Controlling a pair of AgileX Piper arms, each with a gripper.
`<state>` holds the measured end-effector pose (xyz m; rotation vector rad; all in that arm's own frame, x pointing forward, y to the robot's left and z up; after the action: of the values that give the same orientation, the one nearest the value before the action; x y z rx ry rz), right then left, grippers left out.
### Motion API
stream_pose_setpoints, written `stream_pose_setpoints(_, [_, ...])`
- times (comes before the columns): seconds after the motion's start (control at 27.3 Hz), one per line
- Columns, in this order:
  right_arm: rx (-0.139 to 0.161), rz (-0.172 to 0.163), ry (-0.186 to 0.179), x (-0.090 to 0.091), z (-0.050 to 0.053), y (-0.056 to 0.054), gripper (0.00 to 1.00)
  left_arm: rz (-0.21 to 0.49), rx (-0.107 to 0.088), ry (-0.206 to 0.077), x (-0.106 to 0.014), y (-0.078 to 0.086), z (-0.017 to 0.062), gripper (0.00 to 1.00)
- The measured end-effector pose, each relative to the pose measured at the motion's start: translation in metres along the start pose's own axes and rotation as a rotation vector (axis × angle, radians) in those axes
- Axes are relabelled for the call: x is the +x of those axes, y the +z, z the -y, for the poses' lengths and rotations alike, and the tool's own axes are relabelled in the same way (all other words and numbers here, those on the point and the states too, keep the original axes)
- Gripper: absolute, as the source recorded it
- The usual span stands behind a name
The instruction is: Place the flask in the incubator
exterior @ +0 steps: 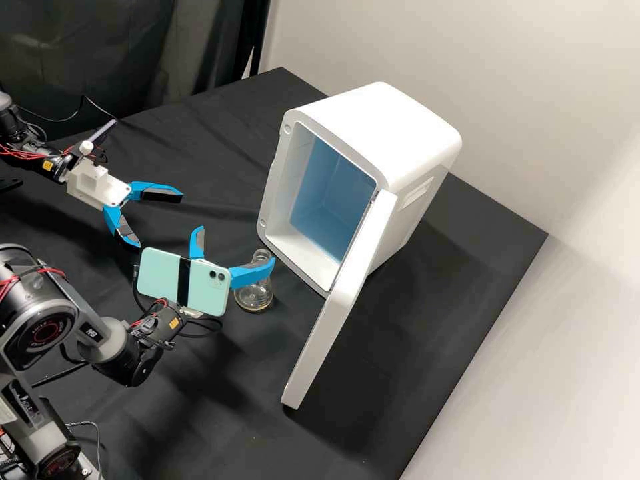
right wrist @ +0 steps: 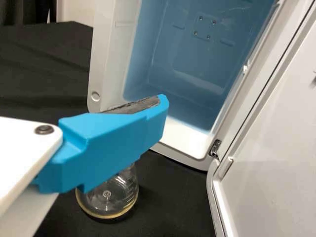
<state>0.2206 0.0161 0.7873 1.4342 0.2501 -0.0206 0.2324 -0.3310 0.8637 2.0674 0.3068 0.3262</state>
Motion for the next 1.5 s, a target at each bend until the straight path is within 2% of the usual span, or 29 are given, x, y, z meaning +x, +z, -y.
stream_pose_setpoints(0.04, [-0.009, 0.004, -0.006, -0.001, 0.002, 0.001, 1.0, 0.0, 0.0, 0.0, 0.0, 0.0, 0.0, 1.0])
stream_pose_setpoints(0.29, [-0.017, 0.021, -0.03, -0.001, 0.007, 0.005, 1.0, 0.0, 0.0, 0.0, 0.0, 0.0, 0.0, 1.0])
stream_pose_setpoints(0.48, [-0.021, 0.055, -0.043, -0.001, 0.009, 0.014, 1.0, 0.0, 0.0, 0.001, 0.0, 0.0, -0.0002, 1.0])
stream_pose_setpoints(0.59, [-0.027, 0.064, -0.042, -0.001, 0.009, 0.016, 1.0, 0.006, 0.001, 0.005, 0.0, 0.002, -0.001, 1.0])
stream_pose_setpoints(0.84, [-0.028, 0.063, -0.043, -0.001, 0.009, 0.016, 1.0, 0.01, 0.002, 0.01, -0.001, 0.003, -0.0024, 1.0])
stream_pose_setpoints(0.95, [-0.043, 0.059, -0.046, -0.001, 0.009, 0.015, 1.0, 0.01, 0.002, 0.01, -0.001, 0.003, -0.0024, 1.0])
stream_pose_setpoints(1.5, [-0.043, 0.052, -0.058, -0.002, 0.012, 0.013, 1.0, 0.01, 0.002, 0.01, -0.001, 0.003, -0.0024, 1.0])
